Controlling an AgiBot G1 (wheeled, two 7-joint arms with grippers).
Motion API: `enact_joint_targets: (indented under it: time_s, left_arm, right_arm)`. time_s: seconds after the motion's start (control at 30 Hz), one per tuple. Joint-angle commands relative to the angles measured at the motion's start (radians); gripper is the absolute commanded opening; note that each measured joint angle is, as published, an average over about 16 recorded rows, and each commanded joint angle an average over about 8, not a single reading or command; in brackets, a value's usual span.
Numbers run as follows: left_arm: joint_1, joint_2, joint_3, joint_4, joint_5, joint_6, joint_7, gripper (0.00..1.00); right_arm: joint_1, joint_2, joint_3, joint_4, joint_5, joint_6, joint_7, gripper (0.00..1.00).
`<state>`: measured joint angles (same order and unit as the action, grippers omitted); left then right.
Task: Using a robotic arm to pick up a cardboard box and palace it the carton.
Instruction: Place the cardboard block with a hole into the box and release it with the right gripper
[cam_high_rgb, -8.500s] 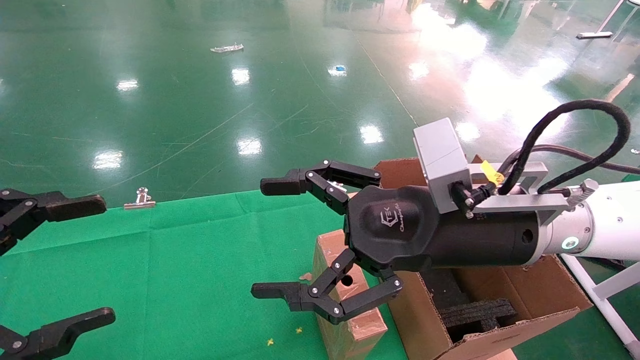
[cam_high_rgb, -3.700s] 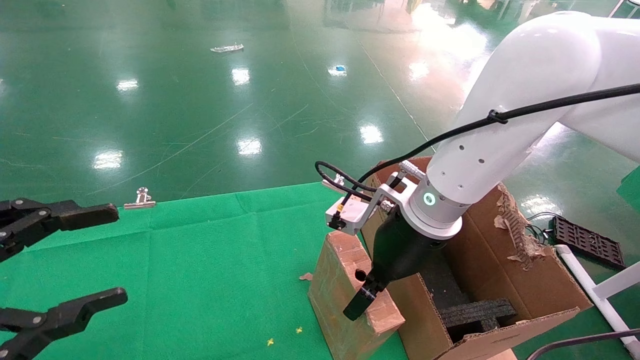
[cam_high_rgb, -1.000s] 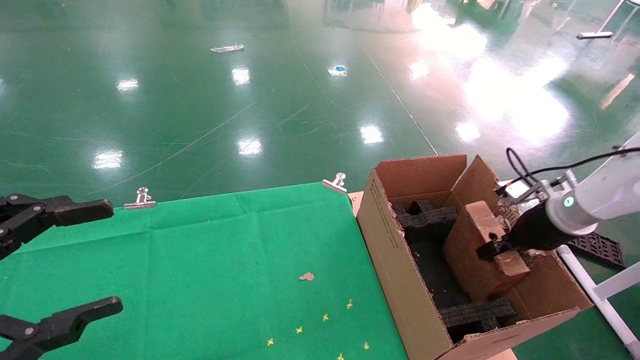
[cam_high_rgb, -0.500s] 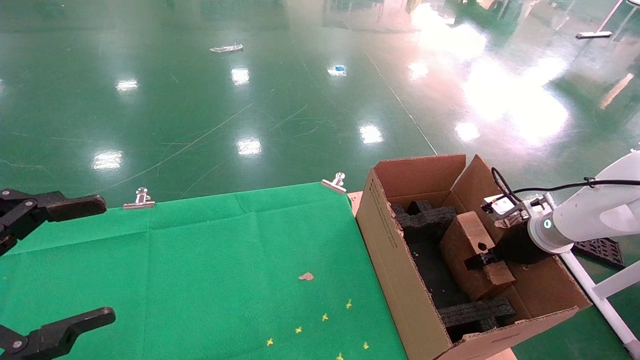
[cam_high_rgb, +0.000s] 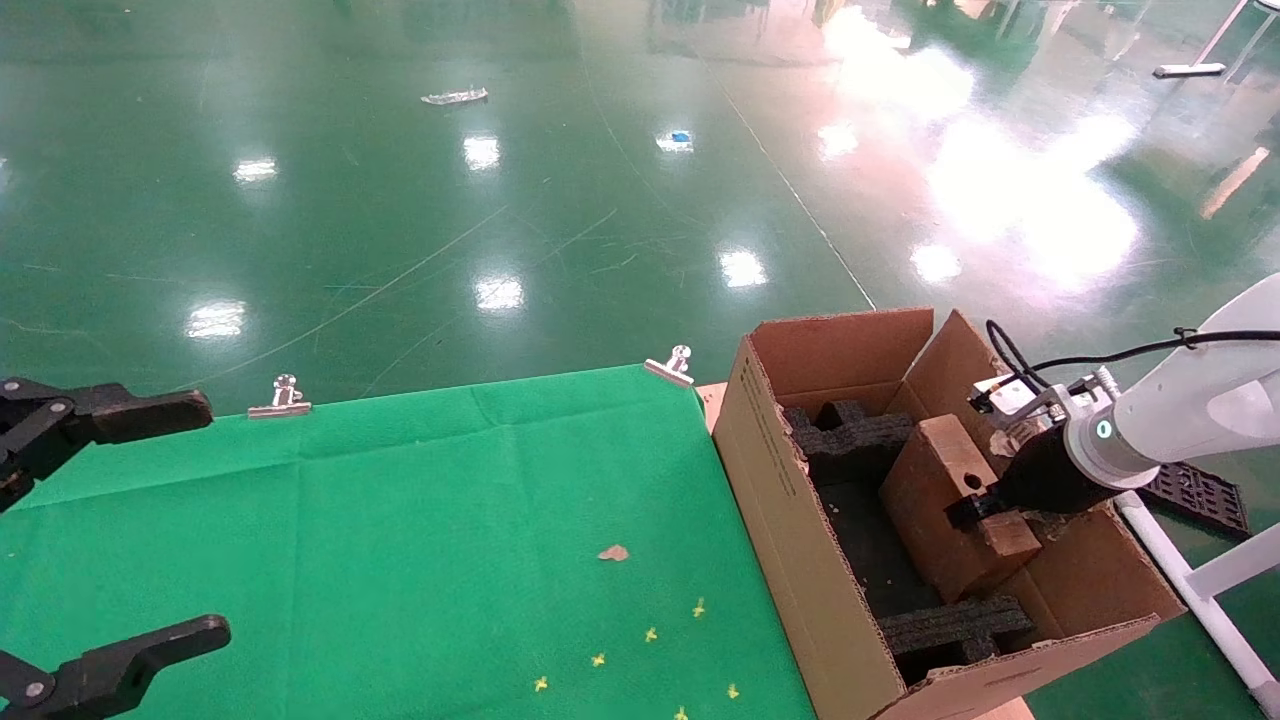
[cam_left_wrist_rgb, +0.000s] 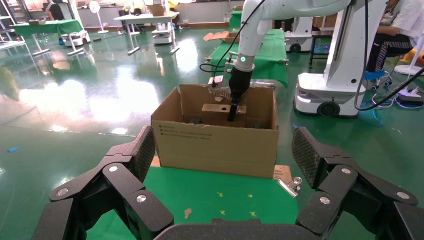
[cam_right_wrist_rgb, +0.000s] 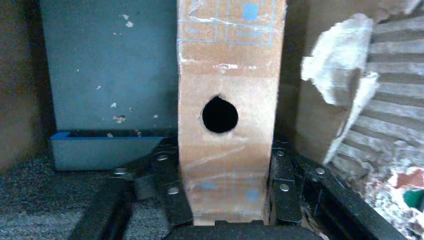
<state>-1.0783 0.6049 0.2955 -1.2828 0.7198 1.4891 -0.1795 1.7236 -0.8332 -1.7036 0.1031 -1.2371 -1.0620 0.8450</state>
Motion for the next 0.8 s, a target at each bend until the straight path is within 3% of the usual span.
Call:
enact_joint_targets:
  time_s: [0.03,0.47,0.8]
  left_arm:
    - [0.000,0.000,0.000,0.000,0.000,0.000,0.000,1.00]
    - [0.000,0.000,0.001,0.000,-0.001,0.000,0.000,1.00]
    - [0.000,-0.001,0.001,0.000,-0.001,-0.001,0.001,1.00]
  right_arm:
    - [0.001,-0.002,0.001,-0.008,0.001,-0.001,-0.004,1.00]
    - [0.045,-0.001,0.015,-0.029,0.018,-0.024,-0.045,1.00]
    - [0.293,0.053,0.040,-0.002,0.042,-0.108,-0.140,1.00]
